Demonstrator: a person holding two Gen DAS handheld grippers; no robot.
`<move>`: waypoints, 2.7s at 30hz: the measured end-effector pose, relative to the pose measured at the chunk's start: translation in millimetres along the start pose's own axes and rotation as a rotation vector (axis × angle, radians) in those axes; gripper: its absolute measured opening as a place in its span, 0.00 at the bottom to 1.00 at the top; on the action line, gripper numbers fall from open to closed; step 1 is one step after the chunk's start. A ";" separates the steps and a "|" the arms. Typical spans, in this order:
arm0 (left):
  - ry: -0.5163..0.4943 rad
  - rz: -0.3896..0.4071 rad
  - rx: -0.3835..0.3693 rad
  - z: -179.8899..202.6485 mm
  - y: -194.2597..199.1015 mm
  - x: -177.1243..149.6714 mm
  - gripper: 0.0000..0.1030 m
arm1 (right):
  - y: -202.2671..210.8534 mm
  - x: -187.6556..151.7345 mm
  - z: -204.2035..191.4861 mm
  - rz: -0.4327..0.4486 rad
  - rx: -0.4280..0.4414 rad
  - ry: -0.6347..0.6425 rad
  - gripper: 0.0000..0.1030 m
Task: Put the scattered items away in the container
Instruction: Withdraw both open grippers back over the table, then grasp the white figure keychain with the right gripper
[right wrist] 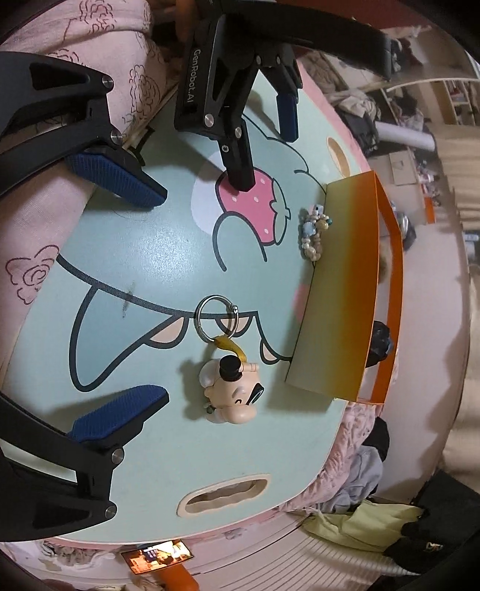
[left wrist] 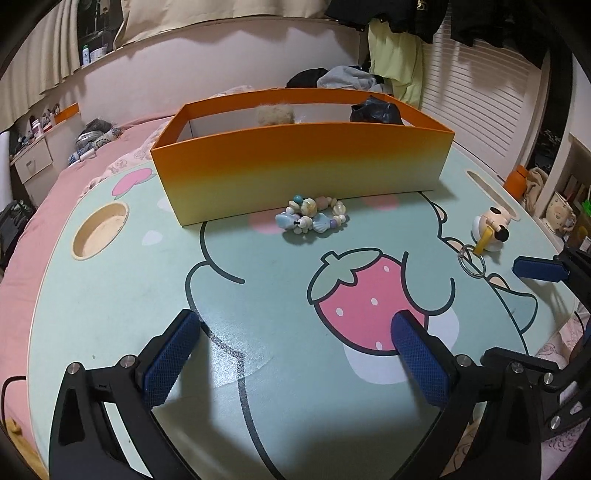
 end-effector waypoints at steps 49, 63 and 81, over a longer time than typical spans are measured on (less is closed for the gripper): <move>0.000 0.001 0.000 -0.1 0.1 -0.9 1.00 | 21.6 21.6 53.2 0.133 -0.028 -0.195 0.88; -0.013 0.010 0.007 1.9 2.8 2.3 1.00 | -0.2 35.3 42.9 0.110 -0.025 -0.147 0.42; 0.065 0.009 -0.018 -4.1 -7.1 48.8 1.00 | 23.6 38.4 43.7 0.214 0.046 -0.213 0.42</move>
Point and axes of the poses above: each gripper's, at about its wrist camera, not at the fingertips, and y roughly against the way its jaws point, z to its right, x to its top, the point moved 10 cm from there along -y, roughly the way its jaws point
